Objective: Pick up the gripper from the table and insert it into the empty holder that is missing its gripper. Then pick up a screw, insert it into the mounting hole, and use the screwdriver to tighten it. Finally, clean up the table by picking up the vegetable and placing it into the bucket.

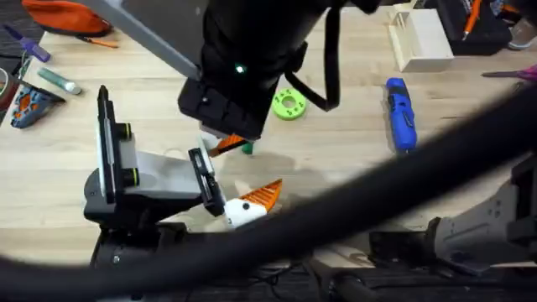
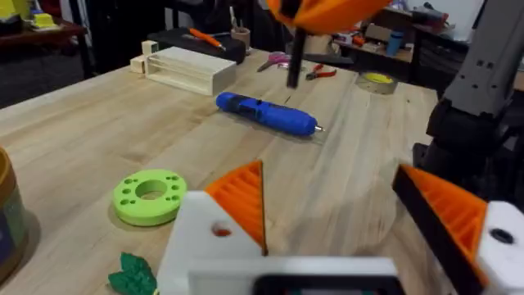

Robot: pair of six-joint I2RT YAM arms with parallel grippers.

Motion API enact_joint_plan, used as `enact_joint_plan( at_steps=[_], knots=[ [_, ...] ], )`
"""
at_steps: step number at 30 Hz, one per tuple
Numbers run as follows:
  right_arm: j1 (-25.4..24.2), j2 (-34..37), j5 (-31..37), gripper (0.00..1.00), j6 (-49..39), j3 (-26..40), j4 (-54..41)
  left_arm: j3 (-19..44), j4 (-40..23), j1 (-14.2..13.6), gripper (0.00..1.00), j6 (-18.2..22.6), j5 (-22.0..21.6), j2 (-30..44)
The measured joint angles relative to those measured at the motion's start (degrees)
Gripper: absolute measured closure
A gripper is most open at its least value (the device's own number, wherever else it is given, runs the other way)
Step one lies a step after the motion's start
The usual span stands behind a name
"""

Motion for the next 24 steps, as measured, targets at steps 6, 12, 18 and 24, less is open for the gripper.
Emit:
enact_joint_plan(
  at_steps=[6,12,18,24],
  knots=[
    [0.0,0.2,0.0,0.996,-2.5,0.0,0.9,0.0,0.0,0.0,0.015,0.0,0.0,0.0],
    [0.0,2.6,0.0,0.996,-3.0,0.1,0.8,0.0,0.0,0.0,0.015,0.0,0.0,0.0],
    [0.0,4.4,0.0,0.996,-3.5,0.1,2.0,0.0,0.0,0.0,0.015,0.0,0.0,0.0],
    [0.0,4.4,0.0,0.996,-3.7,0.1,2.8,0.0,0.0,0.0,0.014,0.0,0.0,0.0]
  ],
)
